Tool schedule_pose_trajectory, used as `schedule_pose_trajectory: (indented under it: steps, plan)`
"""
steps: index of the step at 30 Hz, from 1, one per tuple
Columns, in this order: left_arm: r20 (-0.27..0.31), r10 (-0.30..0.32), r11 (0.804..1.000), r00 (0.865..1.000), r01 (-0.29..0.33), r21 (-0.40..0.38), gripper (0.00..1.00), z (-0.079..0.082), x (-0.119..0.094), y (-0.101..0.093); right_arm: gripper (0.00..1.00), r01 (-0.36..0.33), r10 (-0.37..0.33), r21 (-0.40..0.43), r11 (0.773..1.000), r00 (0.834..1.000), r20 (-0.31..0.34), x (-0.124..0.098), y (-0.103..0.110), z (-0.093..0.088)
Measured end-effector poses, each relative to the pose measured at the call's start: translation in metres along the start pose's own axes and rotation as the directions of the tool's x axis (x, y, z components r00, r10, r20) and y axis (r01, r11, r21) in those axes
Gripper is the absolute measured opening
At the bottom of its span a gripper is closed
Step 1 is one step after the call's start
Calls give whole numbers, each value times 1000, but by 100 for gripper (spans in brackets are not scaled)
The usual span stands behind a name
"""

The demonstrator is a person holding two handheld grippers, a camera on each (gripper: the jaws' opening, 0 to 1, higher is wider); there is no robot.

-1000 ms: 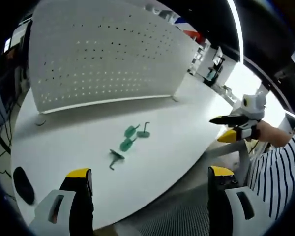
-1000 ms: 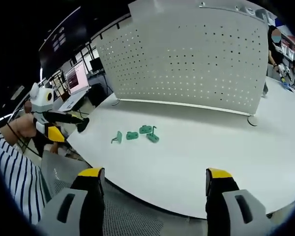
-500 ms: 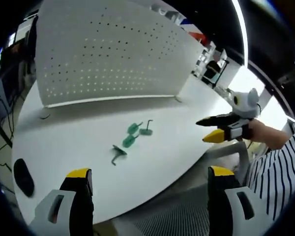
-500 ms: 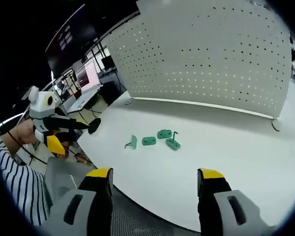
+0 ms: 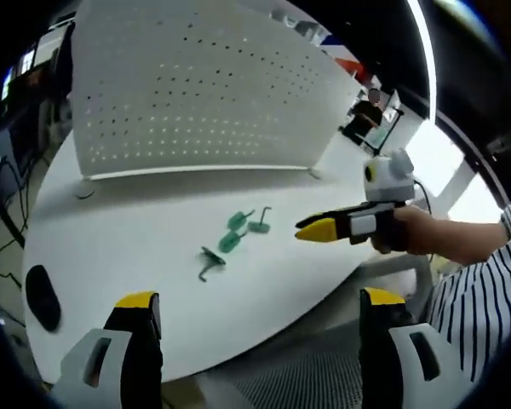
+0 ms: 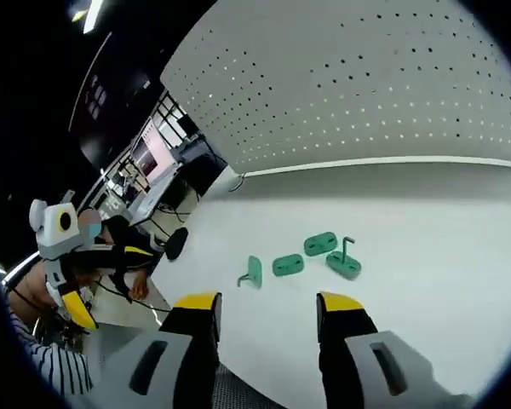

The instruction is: Insert the hook assembly into the mounting plate slot until the hook locks in place.

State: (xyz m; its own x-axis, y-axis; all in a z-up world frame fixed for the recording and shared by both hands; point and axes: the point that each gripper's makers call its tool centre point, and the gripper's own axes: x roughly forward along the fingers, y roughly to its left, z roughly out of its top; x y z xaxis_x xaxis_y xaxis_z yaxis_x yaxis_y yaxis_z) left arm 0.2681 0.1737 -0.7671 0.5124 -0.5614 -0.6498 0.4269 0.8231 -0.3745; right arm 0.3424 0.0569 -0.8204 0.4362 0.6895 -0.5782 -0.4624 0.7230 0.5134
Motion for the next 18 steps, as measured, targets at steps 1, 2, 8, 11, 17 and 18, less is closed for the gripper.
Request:
schedule_pose_trajectory:
  steps: [1, 2, 8, 11, 17, 18]
  plan:
    - [-2, 0, 1000, 1000, 0, -1, 99, -1, 0, 0, 41, -3, 3, 4, 1000, 1000, -3, 3, 1, 0]
    - [-7, 2, 1000, 1000, -2, -4, 99, -3, 0, 2, 41, -6, 6, 10, 1000, 1000, -8, 8, 2, 0]
    - [-16, 8, 1000, 1000, -8, -19, 98, -7, -1, 4, 36, 0, 1, 33, 999, 1000, -31, 28, 3, 0]
    - [-15, 9, 1000, 1000, -10, -23, 98, -7, -1, 5, 34, 4, 0, 110, 994, 999, -33, 36, 1, 0]
    - [-14, 14, 999, 1000, -14, -32, 98, -8, -3, 8, 31, 16, -11, 212, 977, 1000, -27, 50, -4, 1]
    - [-15, 16, 999, 1000, -16, -35, 98, -8, -3, 9, 31, 20, -13, 221, 975, 999, -31, 51, -5, 0]
